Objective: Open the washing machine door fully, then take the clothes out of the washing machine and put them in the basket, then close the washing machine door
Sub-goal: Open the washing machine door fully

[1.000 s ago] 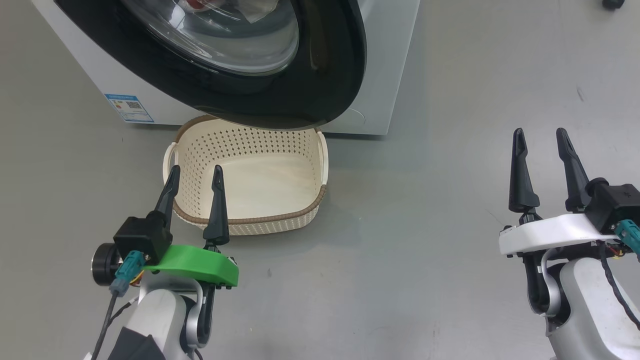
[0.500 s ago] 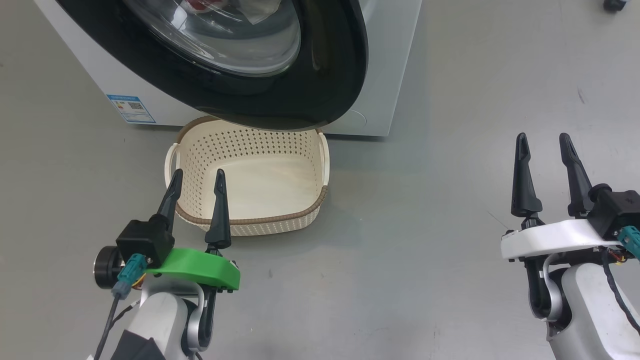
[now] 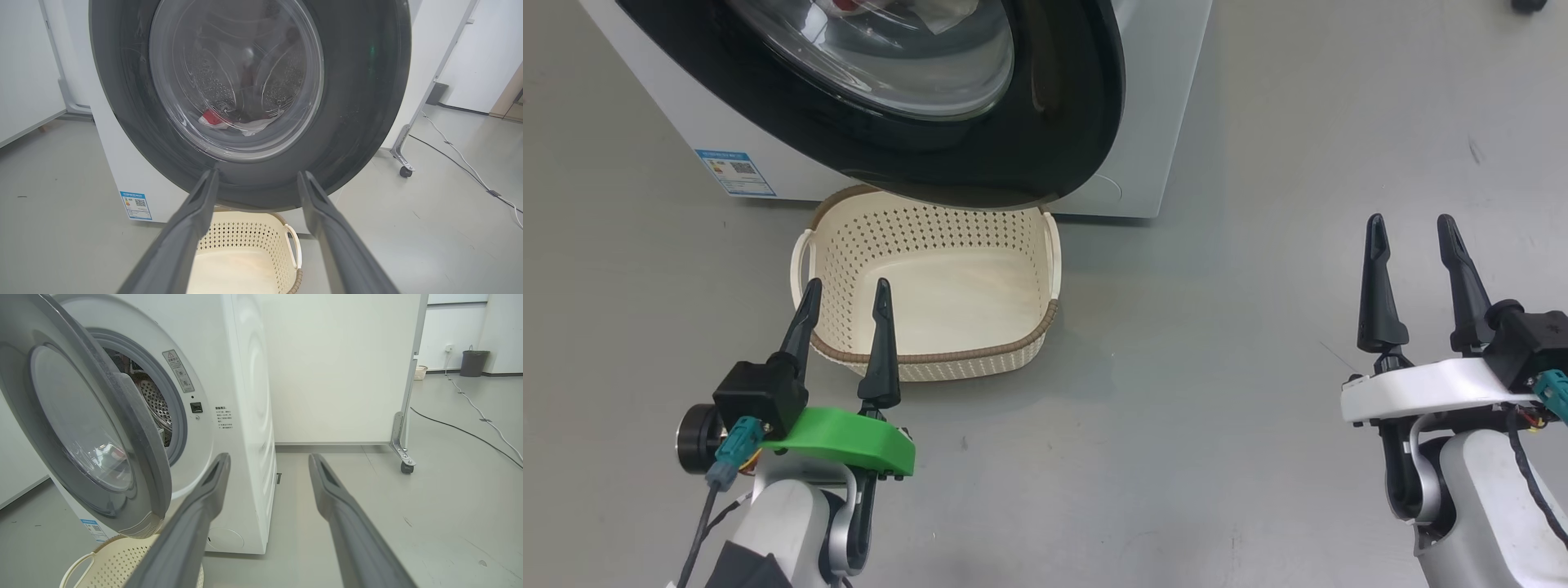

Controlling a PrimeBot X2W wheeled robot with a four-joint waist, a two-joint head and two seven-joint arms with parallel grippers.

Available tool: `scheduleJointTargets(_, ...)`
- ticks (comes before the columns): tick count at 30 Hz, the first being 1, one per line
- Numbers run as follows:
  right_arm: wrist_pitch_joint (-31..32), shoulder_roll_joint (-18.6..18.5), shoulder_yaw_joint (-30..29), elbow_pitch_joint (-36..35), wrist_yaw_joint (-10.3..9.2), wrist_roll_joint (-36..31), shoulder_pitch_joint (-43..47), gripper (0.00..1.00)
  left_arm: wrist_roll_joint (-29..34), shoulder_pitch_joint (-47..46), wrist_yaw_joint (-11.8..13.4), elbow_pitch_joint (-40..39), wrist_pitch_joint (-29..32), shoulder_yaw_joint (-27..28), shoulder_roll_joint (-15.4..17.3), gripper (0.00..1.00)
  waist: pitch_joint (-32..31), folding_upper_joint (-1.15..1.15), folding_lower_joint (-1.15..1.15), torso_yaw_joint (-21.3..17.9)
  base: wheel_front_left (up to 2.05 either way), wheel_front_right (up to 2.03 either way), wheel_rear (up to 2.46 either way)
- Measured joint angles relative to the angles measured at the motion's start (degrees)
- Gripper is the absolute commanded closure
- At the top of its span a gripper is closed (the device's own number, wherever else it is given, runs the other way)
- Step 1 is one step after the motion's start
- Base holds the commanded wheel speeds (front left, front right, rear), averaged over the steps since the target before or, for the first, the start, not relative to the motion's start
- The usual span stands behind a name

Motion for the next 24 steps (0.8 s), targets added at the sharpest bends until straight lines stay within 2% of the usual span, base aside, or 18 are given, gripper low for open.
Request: scheduleJointTargets(24,0.0,0.5,-1.3,0.0,1.09,-1.0,0.7,0.0,0.0,0.0,0.0,0.0,0.0,0.0,0.0,0.0,-0.1,0.0,0.0,0.2,0.0,0.0,0.0)
